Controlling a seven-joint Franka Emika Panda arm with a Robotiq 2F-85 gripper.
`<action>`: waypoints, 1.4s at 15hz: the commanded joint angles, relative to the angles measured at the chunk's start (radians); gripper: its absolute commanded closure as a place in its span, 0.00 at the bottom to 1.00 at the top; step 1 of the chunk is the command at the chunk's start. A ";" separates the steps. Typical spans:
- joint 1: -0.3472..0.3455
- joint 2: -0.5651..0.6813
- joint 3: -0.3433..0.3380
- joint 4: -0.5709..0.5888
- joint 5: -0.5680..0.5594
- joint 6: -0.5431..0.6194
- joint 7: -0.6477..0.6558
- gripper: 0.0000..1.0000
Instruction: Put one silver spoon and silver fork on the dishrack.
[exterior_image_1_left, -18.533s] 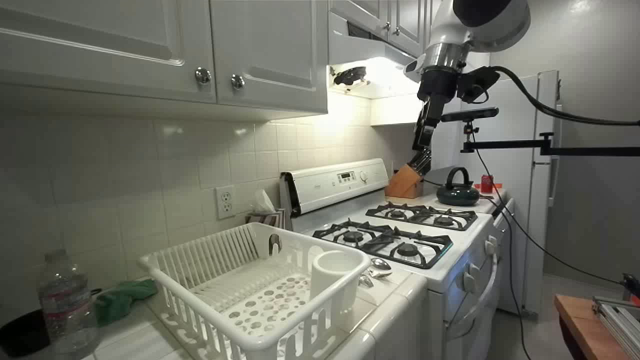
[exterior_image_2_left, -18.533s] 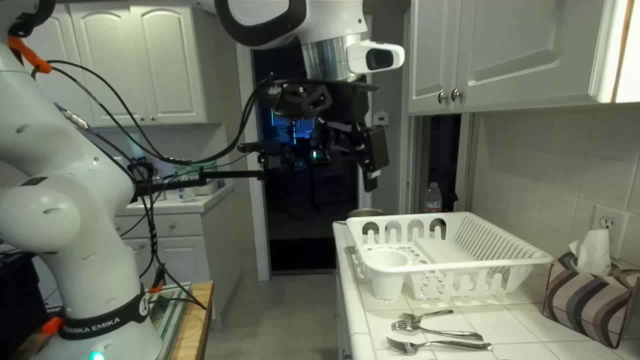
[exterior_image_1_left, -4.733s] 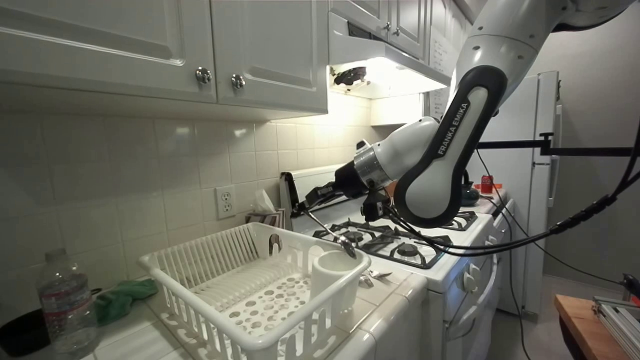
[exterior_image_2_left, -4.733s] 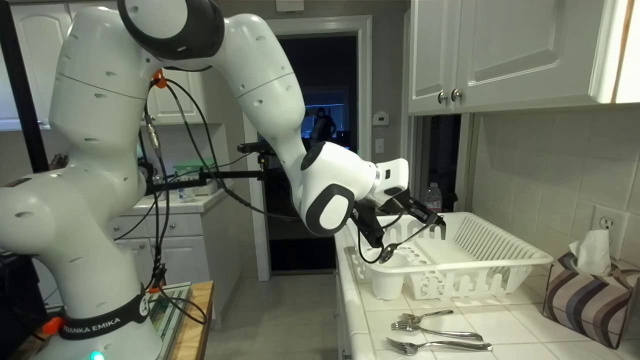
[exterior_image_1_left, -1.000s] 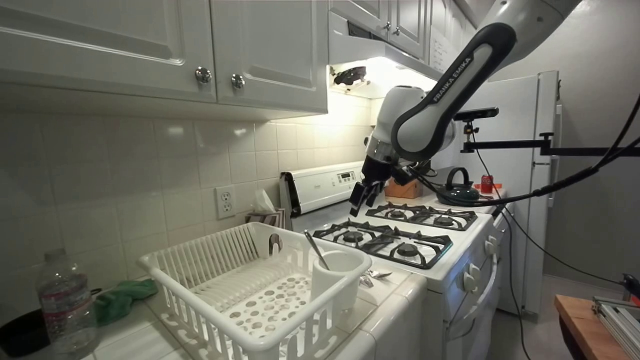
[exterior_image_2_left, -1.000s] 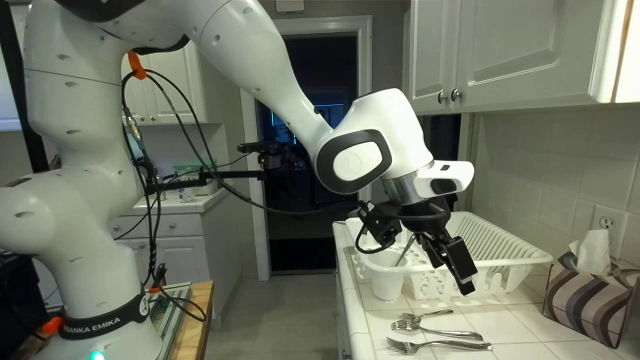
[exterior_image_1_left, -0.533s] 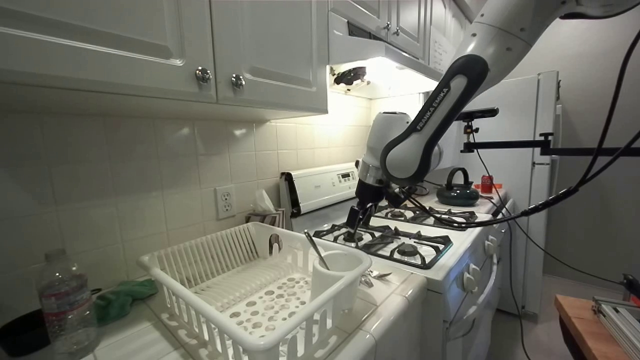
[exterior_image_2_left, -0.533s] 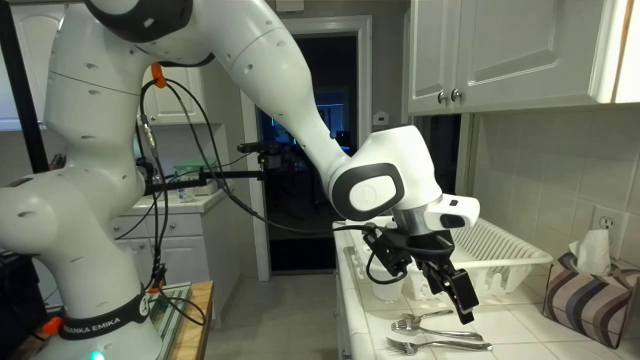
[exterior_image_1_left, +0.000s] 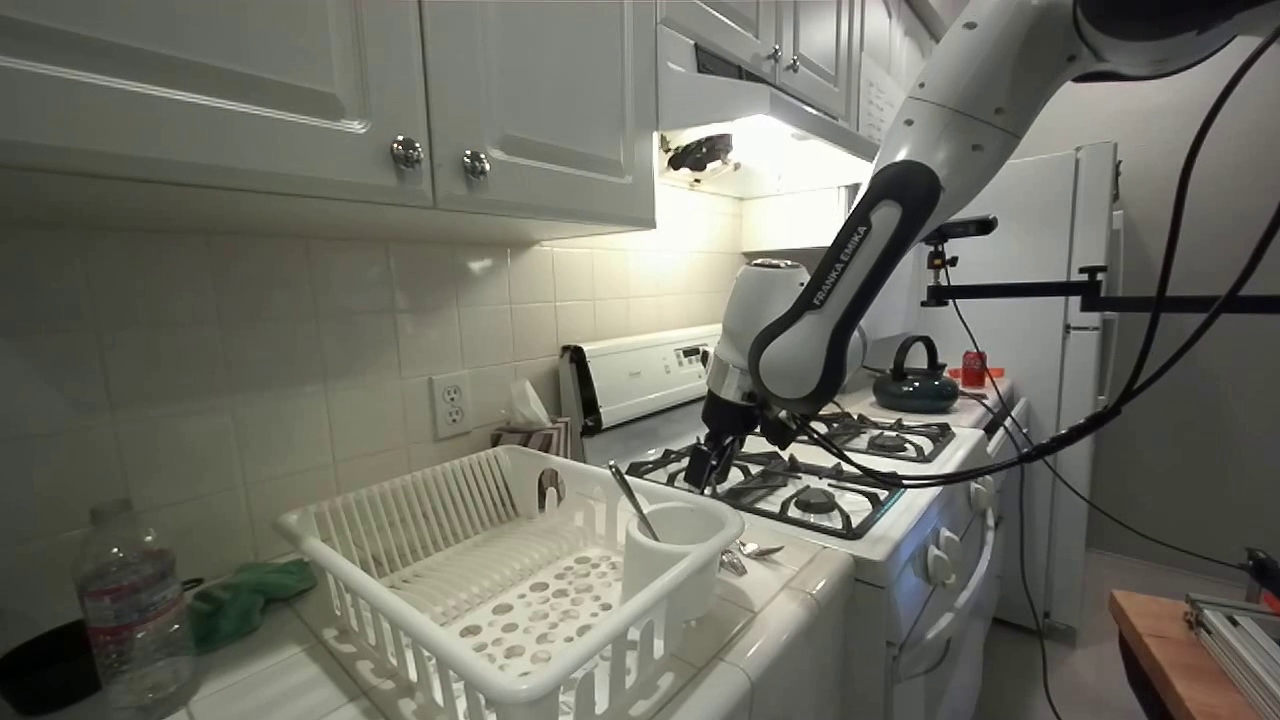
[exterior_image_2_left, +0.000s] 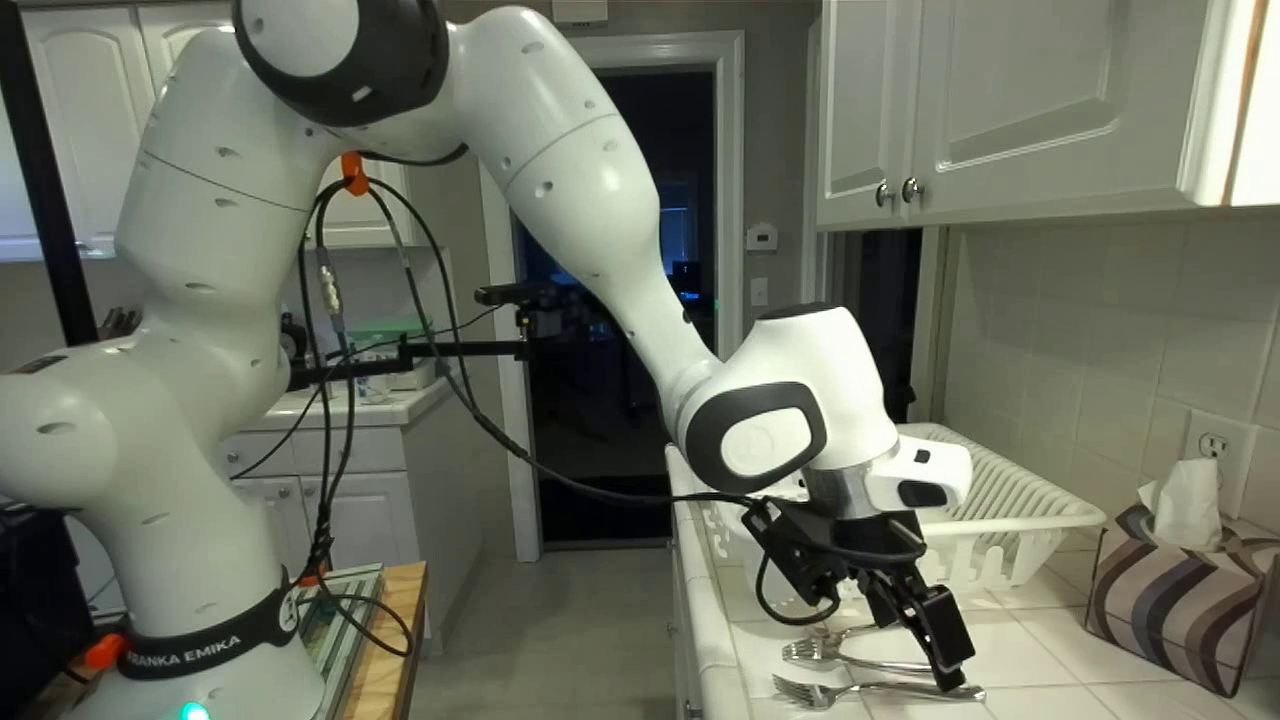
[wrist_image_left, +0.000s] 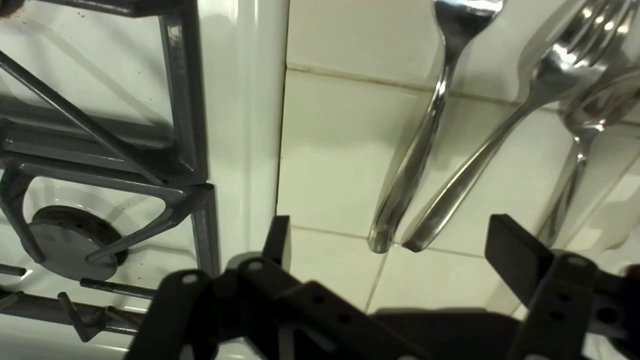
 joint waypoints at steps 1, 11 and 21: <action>-0.004 0.065 0.004 0.043 0.018 0.054 -0.027 0.00; -0.011 0.154 -0.002 0.110 0.022 0.107 -0.021 0.00; -0.009 0.186 -0.014 0.148 0.021 0.100 -0.018 0.46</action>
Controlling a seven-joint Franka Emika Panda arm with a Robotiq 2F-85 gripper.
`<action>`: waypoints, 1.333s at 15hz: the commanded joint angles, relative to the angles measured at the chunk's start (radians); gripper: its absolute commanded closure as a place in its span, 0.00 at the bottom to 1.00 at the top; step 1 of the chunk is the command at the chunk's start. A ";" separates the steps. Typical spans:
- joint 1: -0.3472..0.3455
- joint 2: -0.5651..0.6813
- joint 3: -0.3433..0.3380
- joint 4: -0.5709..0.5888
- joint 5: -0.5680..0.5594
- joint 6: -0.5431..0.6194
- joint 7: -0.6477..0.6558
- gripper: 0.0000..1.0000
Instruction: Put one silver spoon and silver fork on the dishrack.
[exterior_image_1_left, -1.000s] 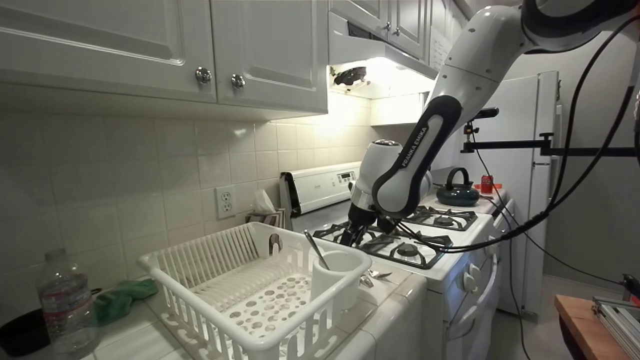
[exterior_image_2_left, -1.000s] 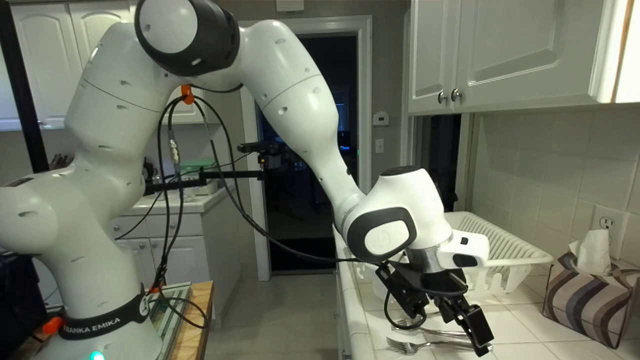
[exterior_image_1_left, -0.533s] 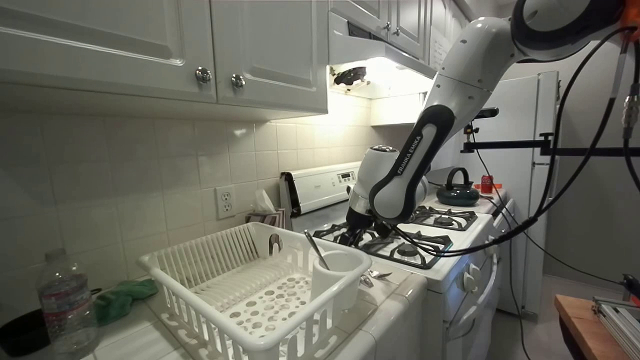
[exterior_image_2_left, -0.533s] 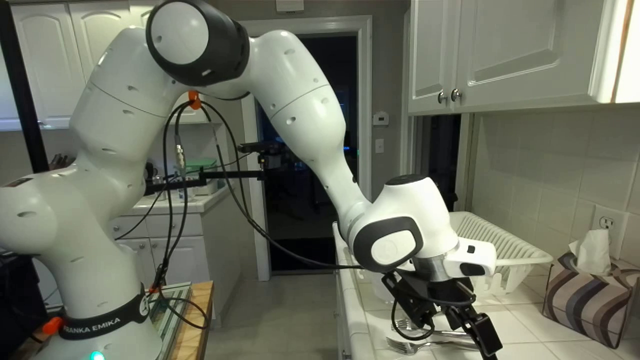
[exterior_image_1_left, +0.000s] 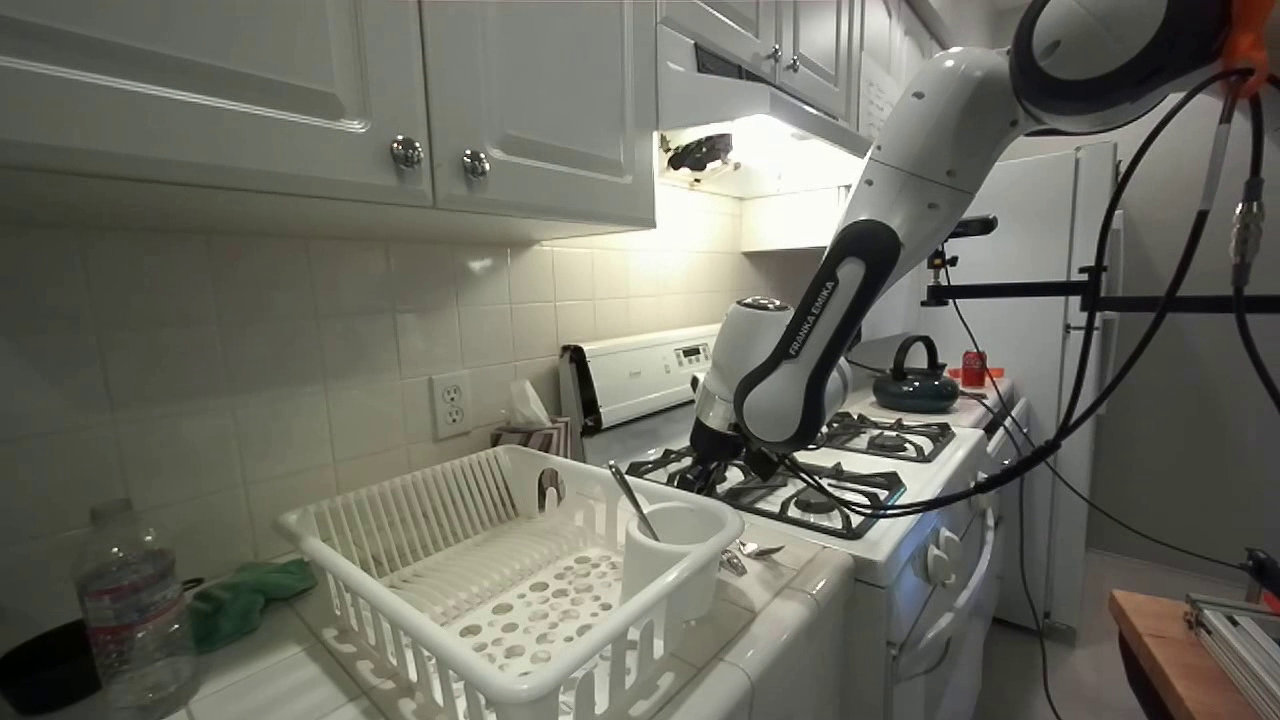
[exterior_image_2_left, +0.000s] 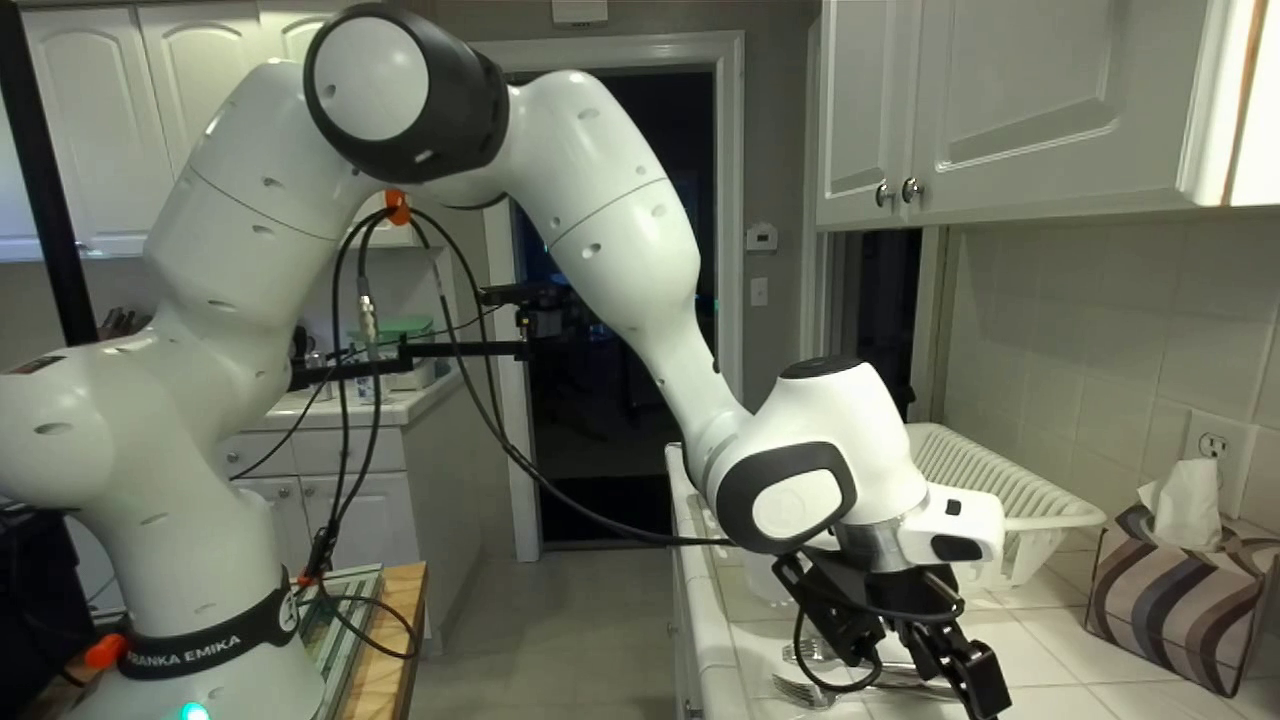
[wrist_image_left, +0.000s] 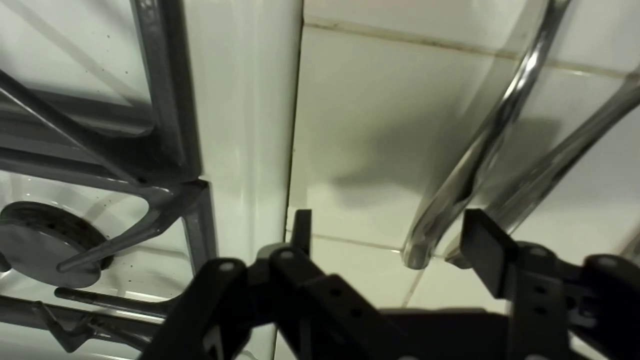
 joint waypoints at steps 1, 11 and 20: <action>0.003 0.027 -0.006 0.034 0.018 0.005 -0.015 0.54; 0.000 0.031 -0.001 0.042 0.020 0.003 -0.016 0.00; 0.004 0.038 -0.004 0.048 0.014 0.000 -0.020 0.72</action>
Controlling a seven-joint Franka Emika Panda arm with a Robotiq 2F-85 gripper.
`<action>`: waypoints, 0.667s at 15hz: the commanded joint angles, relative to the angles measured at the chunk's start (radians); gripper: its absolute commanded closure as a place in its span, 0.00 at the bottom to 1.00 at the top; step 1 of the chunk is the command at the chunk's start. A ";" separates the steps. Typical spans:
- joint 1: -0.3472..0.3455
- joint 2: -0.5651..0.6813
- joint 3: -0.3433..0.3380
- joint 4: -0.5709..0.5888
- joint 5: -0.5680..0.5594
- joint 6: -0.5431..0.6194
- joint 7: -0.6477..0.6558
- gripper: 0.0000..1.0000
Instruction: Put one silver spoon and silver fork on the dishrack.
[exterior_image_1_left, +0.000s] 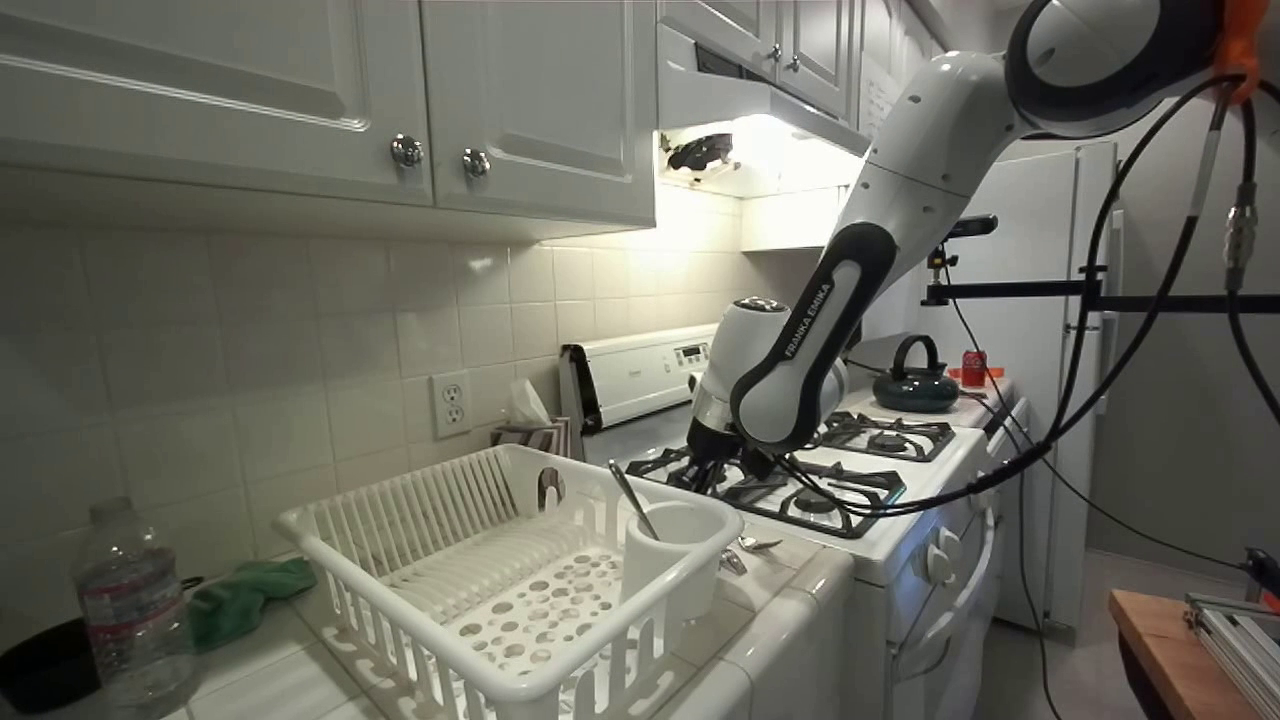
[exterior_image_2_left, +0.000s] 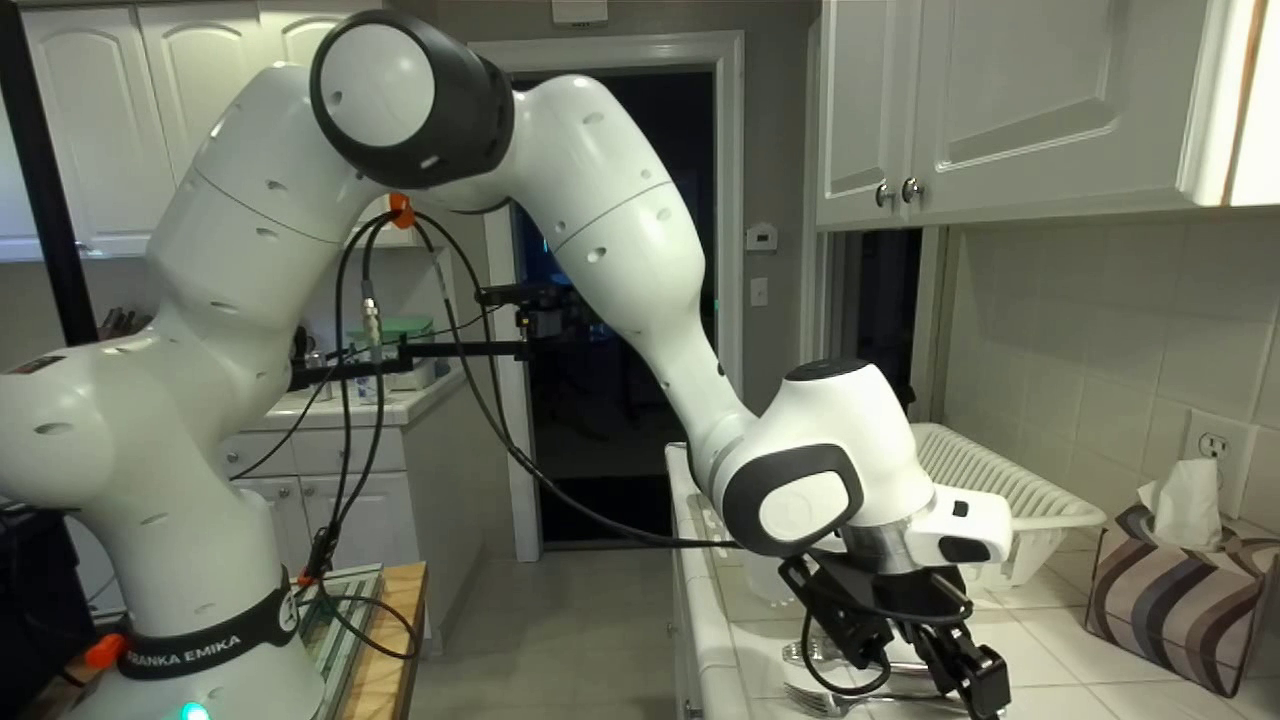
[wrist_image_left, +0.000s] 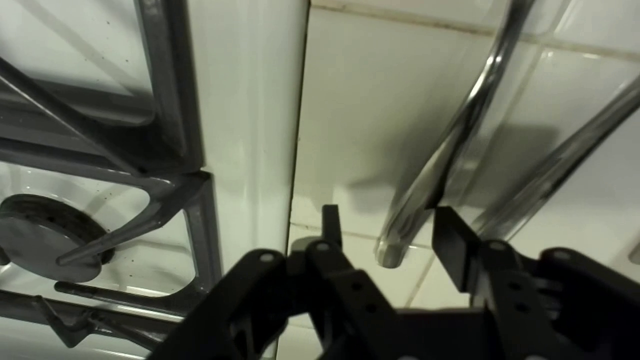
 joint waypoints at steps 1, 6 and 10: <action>0.003 0.024 -0.002 0.028 0.014 -0.001 -0.020 0.78; 0.009 0.035 -0.014 0.041 0.017 -0.008 -0.010 0.37; 0.011 0.050 -0.018 0.052 0.024 0.003 0.001 0.12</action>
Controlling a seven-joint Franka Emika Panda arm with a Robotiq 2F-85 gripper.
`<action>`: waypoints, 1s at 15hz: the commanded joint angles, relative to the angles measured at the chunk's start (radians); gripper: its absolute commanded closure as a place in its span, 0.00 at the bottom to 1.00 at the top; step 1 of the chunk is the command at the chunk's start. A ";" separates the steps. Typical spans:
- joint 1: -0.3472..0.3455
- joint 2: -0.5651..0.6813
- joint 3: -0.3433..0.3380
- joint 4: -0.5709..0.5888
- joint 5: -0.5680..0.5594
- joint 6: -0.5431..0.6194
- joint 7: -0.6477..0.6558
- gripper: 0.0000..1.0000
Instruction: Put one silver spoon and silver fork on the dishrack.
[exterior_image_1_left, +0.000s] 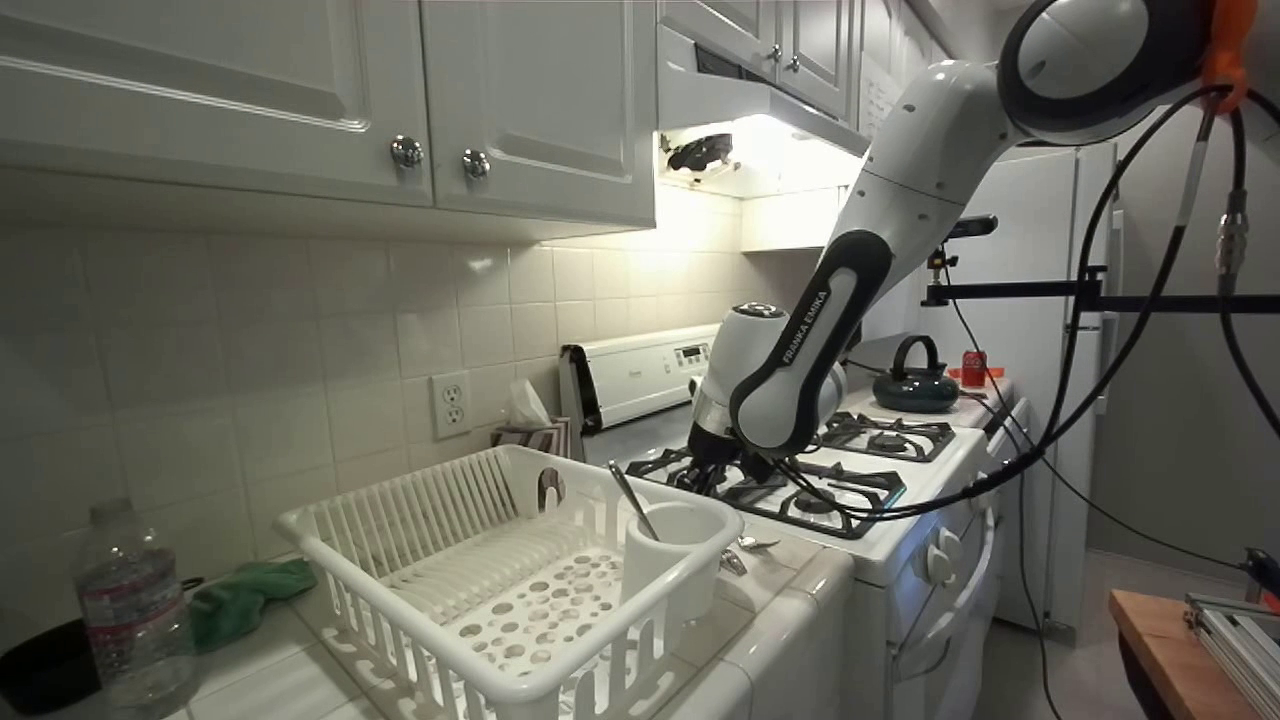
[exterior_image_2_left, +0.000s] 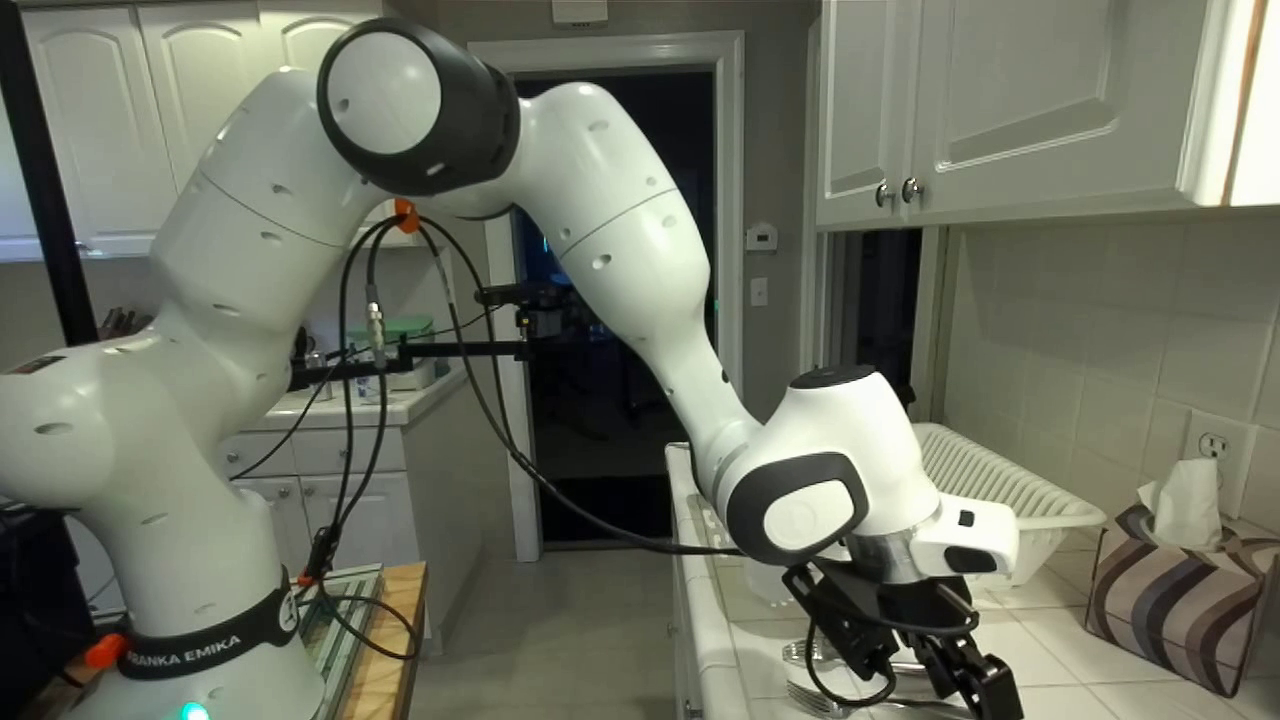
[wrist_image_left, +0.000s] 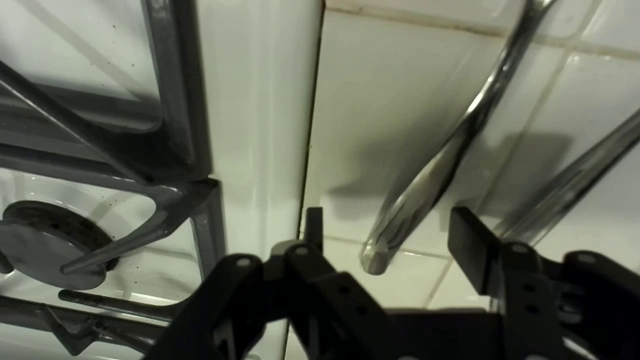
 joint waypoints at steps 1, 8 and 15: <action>0.013 0.033 -0.012 0.039 0.024 0.007 0.003 0.52; 0.020 0.041 -0.015 0.051 0.024 0.017 0.006 0.84; 0.019 0.043 -0.018 0.061 0.023 0.026 0.003 1.00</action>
